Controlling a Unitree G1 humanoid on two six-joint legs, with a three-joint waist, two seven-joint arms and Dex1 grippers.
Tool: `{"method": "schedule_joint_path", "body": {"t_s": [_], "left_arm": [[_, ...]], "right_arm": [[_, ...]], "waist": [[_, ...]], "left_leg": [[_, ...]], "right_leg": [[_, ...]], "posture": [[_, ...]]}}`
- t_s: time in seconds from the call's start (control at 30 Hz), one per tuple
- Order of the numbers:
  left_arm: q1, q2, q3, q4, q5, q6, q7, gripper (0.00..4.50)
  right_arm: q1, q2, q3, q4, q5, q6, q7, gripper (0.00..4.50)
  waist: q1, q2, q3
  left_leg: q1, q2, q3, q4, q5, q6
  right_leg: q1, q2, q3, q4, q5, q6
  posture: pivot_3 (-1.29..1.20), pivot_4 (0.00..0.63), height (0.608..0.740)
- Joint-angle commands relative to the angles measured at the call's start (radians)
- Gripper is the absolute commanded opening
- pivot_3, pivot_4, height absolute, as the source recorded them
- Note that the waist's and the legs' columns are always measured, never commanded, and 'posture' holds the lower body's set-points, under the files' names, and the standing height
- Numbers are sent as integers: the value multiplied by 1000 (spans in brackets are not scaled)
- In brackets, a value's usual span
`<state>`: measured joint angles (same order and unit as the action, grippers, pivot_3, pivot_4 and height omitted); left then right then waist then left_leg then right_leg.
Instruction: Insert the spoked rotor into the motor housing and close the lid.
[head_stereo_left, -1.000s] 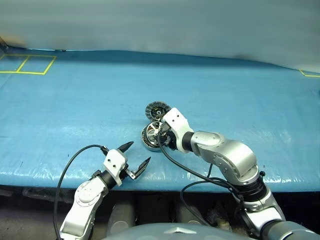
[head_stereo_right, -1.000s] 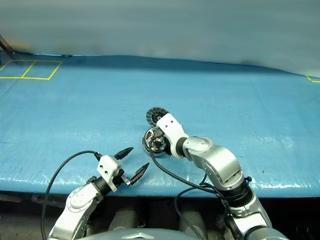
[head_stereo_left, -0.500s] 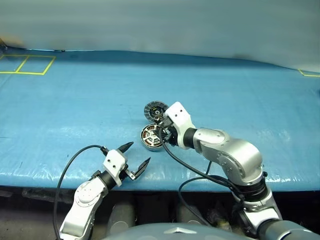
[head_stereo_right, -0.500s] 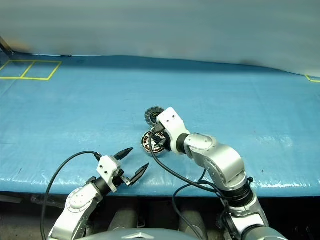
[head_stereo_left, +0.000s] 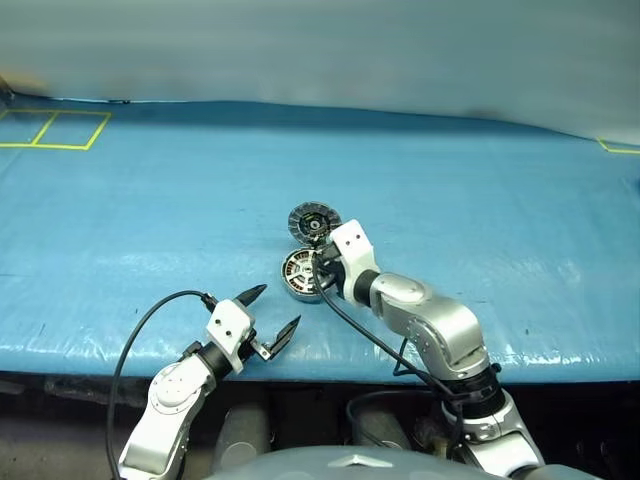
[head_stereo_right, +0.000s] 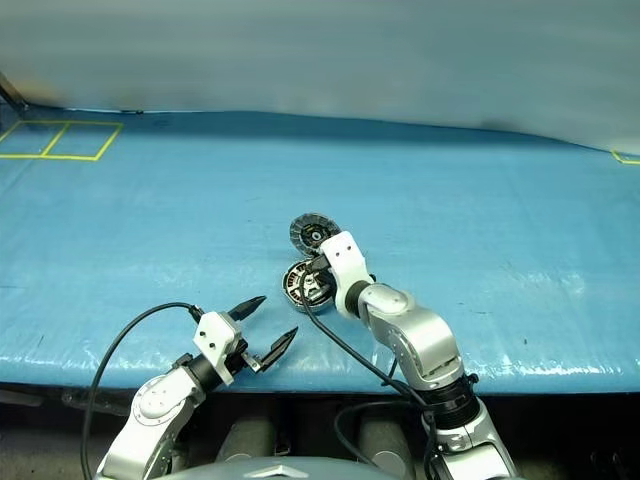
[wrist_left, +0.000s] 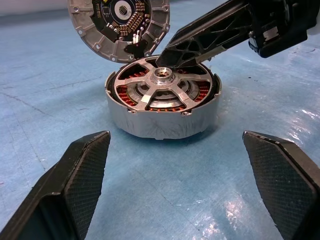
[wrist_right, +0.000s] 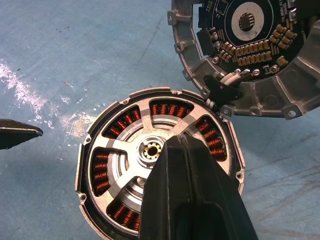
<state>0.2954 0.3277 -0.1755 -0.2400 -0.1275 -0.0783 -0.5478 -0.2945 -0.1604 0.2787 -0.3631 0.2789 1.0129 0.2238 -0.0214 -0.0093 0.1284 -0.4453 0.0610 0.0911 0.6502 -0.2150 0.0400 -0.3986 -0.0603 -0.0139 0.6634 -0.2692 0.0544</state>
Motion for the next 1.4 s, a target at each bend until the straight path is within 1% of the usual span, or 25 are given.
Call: {"method": "schedule_joint_path", "body": {"t_s": [0.03,0.23,0.37,0.47,0.57,0.67,0.77,0.8,0.93,0.97,1.0,1.07,1.13,1.27,1.33,1.4], "left_arm": [[-4,4,-5,-47,2,-12,-1,4500],[1,4,-5,-51,1,-11,0,4500],[5,3,-4,-54,3,-11,4,4500],[6,2,-2,-56,3,-12,7,4500],[5,2,-1,-55,2,-11,6,4500],[-1,0,-4,-49,2,-13,5,4500],[-8,-5,-9,-43,-3,-13,0,4500],[-10,-7,-11,-41,0,-15,1,4500],[-9,-13,-15,-40,12,-25,13,4500],[-3,-14,-16,-42,18,-30,18,4500],[2,-15,-18,-43,27,-36,25,4500],[9,-16,-21,-44,38,-43,34,4500],[17,-19,-24,-48,38,-45,40,4500],[29,-20,-28,-55,35,-42,44,4500],[32,-21,-27,-56,33,-41,47,4500],[33,-21,-26,-56,32,-42,50,4500]], "right_arm": [[8,10,-21,4,-8,-30,-3,16],[26,16,-11,-4,-8,-29,-1,16],[15,-10,-9,-65,7,-7,24,16],[-42,-123,-6,-139,11,28,93,16],[-140,-240,-30,-148,15,99,144,16],[-248,-315,-17,-80,-18,149,154,16],[-364,-359,41,71,-88,90,166,16],[-399,-352,54,150,-108,49,173,16],[-481,-317,87,364,-163,-98,207,16],[-503,-292,77,436,-161,-157,227,16],[-525,-268,67,508,-159,-218,250,16],[-554,-235,51,606,-159,-294,288,16],[-582,-200,17,689,-117,-335,365,16],[-610,-173,-3,777,-72,-363,516,16],[-599,-172,-7,759,-23,-328,619,16],[-576,-178,-9,715,14,-284,681,16]], "waist": [[0,0,0],[0,0,0],[0,0,0],[1,0,0],[1,1,1],[0,1,0],[-1,1,0],[-1,1,0],[0,1,0],[0,1,0],[-2,1,0],[-2,1,1],[0,1,1],[3,1,1],[4,1,1],[3,2,1]], "left_leg": [[0,0,0,0,0,0],[0,0,0,0,0,0],[1,0,0,0,0,0],[1,0,0,0,0,0],[1,0,0,1,0,0],[1,0,0,1,0,0],[1,0,0,1,0,0],[1,0,0,1,0,0],[-1,0,2,0,0,1],[-1,0,2,-1,0,1],[-1,0,3,-1,0,1],[-1,0,4,-1,0,1],[-1,0,4,-1,0,1],[-1,0,4,-1,0,1],[-1,0,4,-1,0,1],[-1,0,4,-1,0,1]], "right_leg": [[0,0,0,0,0,0],[0,0,0,0,0,0],[0,0,0,0,0,0],[-1,-1,0,0,0,-1],[-1,-1,0,0,-2,-4],[-1,-1,0,0,-2,-6],[-1,-1,0,0,-2,-7],[-2,-1,0,0,-2,-7],[1,-1,1,0,-2,-7],[1,0,1,0,-1,-6],[1,0,2,0,1,-1],[0,1,3,0,2,0],[0,1,3,0,2,0],[0,1,3,0,2,1],[1,1,3,0,2,1],[0,0,3,0,2,1]], "posture": [[0,150,740],[0,150,740],[0,150,740],[0,150,740],[0,150,740],[0,150,740],[0,150,740],[0,150,740],[0,150,740],[0,150,740],[0,150,740],[0,150,740],[0,150,740],[0,150,740],[0,150,740],[0,150,740]]}}
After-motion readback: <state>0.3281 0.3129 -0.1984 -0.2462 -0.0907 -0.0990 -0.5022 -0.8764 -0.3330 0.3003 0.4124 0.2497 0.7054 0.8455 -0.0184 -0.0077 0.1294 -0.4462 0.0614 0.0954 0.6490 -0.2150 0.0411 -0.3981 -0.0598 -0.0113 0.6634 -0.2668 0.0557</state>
